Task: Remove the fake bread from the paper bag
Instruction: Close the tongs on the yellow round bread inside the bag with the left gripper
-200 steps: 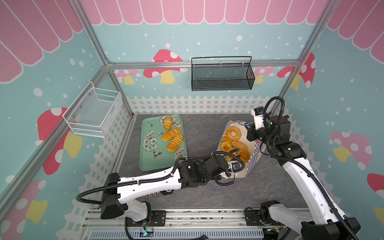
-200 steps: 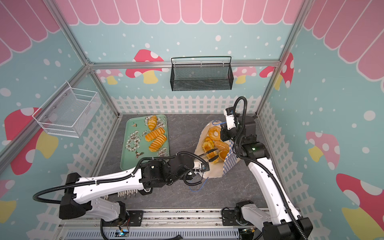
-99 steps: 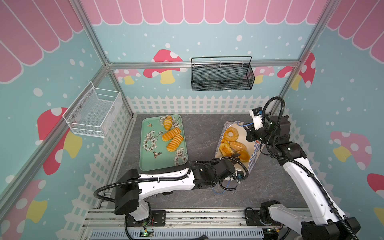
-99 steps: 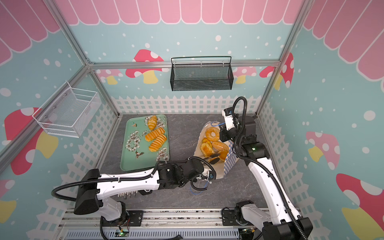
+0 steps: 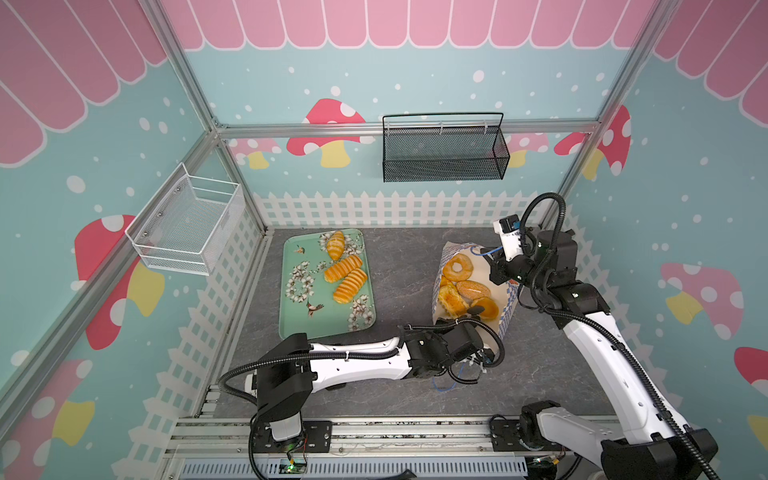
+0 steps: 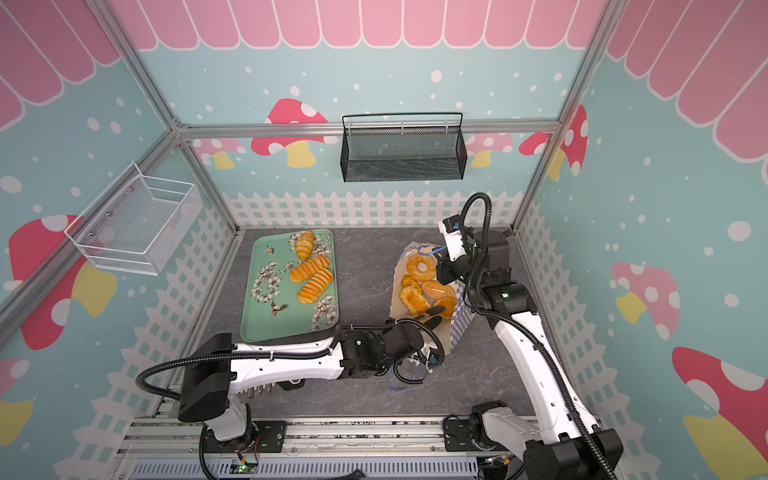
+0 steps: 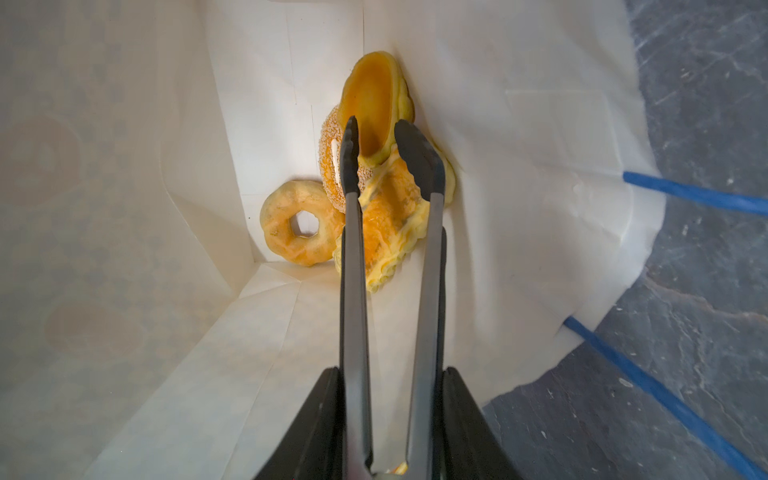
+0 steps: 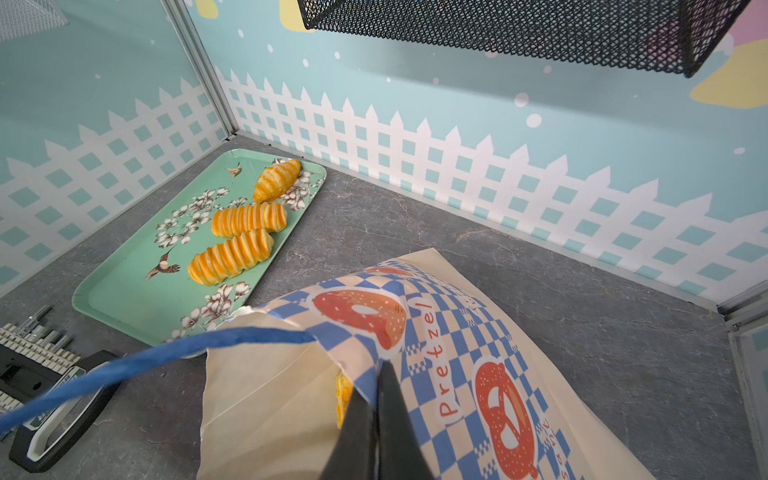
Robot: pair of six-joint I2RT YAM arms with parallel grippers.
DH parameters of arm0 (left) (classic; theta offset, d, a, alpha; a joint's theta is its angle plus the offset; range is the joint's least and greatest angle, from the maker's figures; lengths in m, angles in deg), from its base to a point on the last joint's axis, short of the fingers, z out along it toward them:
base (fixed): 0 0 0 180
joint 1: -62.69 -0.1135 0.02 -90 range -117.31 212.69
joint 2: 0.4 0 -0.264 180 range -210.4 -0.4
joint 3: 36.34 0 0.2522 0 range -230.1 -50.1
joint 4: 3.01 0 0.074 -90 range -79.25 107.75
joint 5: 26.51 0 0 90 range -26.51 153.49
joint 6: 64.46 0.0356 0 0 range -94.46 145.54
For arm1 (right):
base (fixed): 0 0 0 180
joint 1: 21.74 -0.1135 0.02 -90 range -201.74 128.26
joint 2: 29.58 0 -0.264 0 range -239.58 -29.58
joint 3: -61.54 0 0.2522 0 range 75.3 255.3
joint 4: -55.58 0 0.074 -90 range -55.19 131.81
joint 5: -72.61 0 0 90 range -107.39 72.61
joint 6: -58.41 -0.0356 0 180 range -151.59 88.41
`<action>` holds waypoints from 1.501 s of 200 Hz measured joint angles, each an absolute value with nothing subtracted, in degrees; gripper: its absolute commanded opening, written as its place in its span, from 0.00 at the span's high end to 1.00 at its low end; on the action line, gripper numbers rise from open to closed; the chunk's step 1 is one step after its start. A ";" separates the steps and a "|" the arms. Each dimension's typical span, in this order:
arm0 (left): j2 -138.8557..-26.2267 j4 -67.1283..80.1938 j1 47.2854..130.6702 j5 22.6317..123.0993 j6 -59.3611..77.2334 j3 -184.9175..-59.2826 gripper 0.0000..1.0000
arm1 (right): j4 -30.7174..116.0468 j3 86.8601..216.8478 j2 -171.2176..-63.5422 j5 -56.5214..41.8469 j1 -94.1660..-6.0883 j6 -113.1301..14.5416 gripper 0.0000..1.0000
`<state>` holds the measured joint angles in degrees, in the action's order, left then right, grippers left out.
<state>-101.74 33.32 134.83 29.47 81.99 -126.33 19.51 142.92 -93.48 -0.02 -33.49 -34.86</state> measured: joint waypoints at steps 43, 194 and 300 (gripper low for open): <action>-101.76 33.12 135.29 28.93 82.82 -126.96 0.64 | 19.51 142.92 -93.48 -0.02 -33.49 -34.80 1.00; -105.26 33.56 136.58 27.22 83.67 -128.88 0.63 | 19.49 142.81 -93.19 -0.59 -33.49 -35.06 1.00; -110.46 33.12 134.32 24.75 82.45 -135.59 0.88 | 19.75 141.30 -92.43 -0.02 -33.49 -35.32 1.00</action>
<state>-110.46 33.12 134.32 24.75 82.45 -135.59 19.75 141.30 -92.43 -0.02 -33.49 -35.32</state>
